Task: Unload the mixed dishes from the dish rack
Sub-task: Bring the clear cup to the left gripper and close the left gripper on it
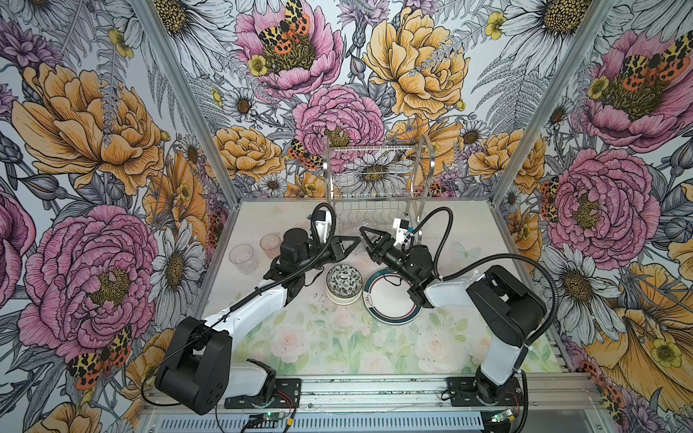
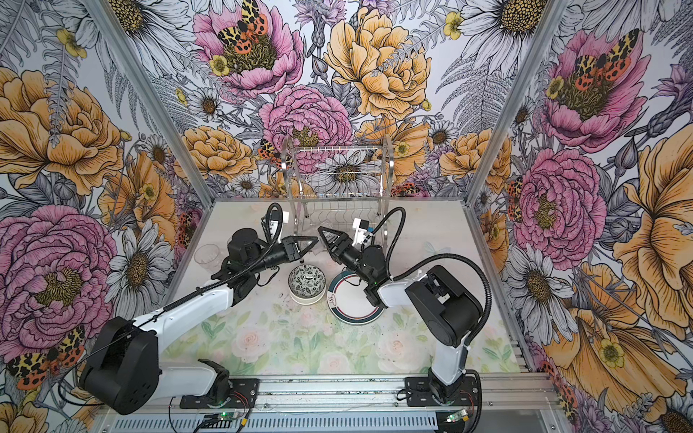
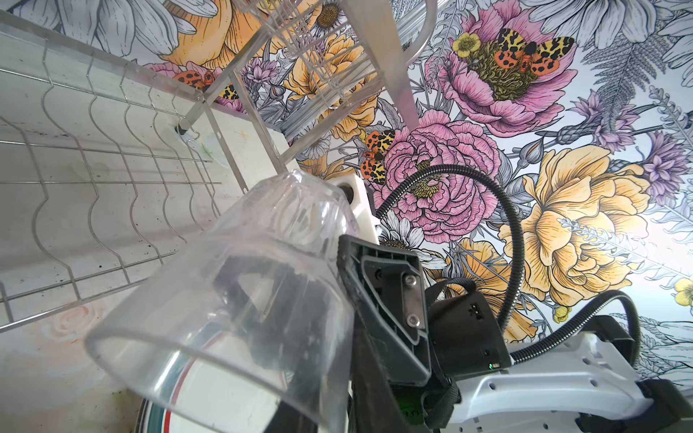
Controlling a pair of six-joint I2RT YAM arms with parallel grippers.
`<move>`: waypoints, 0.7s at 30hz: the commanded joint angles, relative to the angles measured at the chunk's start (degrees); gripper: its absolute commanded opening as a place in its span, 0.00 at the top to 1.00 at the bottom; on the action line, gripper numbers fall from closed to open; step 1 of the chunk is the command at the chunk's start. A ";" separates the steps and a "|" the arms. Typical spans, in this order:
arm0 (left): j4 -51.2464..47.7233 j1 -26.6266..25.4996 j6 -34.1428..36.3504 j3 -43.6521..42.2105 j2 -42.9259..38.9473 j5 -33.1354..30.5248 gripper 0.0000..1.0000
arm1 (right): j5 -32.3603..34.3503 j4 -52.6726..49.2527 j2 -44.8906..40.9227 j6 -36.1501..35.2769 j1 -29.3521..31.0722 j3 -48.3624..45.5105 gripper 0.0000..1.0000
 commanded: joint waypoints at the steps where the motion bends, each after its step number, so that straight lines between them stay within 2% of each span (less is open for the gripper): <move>1: 2.53 -0.57 0.38 1.53 -0.18 1.16 0.87 | -1.08 5.28 0.38 -0.10 0.23 0.65 1.00; 3: 2.75 -0.62 0.47 1.59 -0.40 1.18 0.89 | -1.07 5.22 0.38 -0.11 0.23 0.56 1.00; 6: 2.81 -0.65 0.56 1.51 -0.61 1.14 0.99 | -0.84 5.28 0.30 -0.08 0.23 0.39 1.00; 7: 2.83 -0.67 0.56 1.45 -0.66 1.08 1.00 | -0.63 5.28 0.25 -0.13 0.23 0.34 0.97; 15: 2.91 -0.73 0.74 0.77 -1.67 0.62 1.00 | 3.59 5.22 -1.95 -2.26 0.23 -1.93 0.33; 18: 2.98 -0.71 0.80 0.79 -1.61 0.95 1.00 | 6.90 5.03 -3.44 -3.67 0.23 -3.56 0.19; 21: 2.91 -0.75 0.65 1.06 -1.33 1.22 1.00 | 8.22 4.76 -4.48 -5.09 0.14 -3.89 0.12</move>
